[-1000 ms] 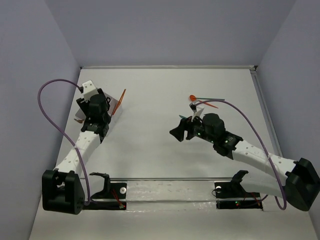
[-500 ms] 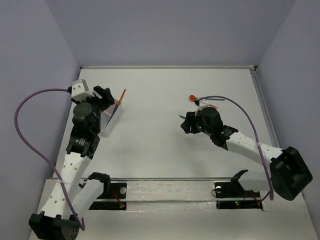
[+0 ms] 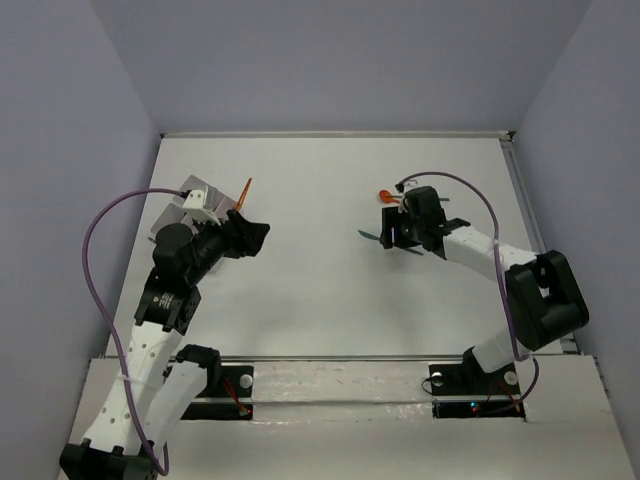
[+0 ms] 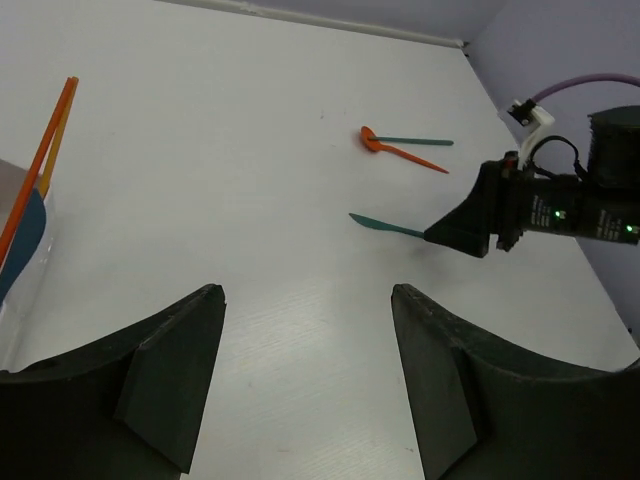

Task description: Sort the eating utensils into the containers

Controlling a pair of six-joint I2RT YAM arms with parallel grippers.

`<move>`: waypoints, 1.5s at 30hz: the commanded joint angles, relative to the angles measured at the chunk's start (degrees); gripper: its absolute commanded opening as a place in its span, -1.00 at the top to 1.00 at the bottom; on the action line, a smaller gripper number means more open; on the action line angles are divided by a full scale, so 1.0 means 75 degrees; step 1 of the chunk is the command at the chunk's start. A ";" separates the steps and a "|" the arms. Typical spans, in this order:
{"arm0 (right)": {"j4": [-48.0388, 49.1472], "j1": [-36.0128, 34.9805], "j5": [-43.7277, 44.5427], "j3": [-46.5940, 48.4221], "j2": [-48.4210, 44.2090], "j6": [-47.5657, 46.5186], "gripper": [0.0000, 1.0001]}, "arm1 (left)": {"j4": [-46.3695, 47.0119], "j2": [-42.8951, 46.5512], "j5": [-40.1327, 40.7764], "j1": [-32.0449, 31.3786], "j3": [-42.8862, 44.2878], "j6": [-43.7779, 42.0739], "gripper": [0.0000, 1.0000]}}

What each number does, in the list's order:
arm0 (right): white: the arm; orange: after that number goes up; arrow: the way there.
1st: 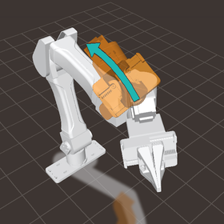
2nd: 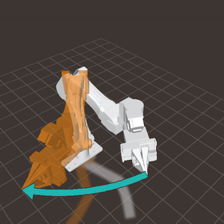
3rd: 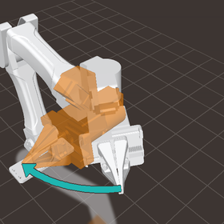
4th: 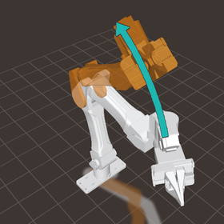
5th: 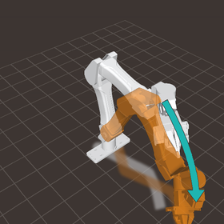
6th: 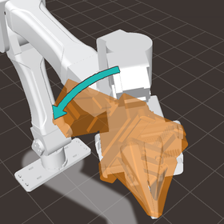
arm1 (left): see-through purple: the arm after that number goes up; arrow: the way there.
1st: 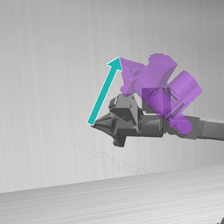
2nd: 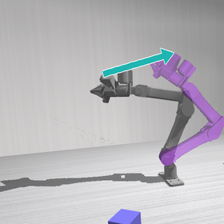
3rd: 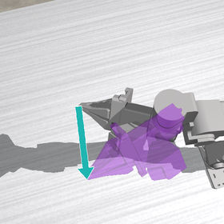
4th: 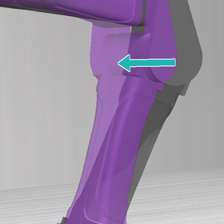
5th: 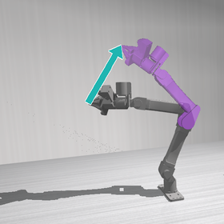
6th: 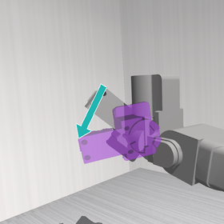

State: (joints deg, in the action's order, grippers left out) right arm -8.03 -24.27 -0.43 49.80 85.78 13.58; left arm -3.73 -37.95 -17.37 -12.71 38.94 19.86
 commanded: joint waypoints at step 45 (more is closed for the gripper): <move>0.0460 -0.2201 -0.1418 0.0427 -0.0245 0.0520 0.86 | 0.0705 -0.0810 -0.1211 -0.0684 -0.0093 0.1183 -0.32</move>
State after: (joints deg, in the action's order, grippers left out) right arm -15.44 -38.22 -5.78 54.96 86.83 13.45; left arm -4.86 -43.03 -22.57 -17.58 38.94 23.73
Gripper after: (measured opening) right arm 0.130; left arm 0.678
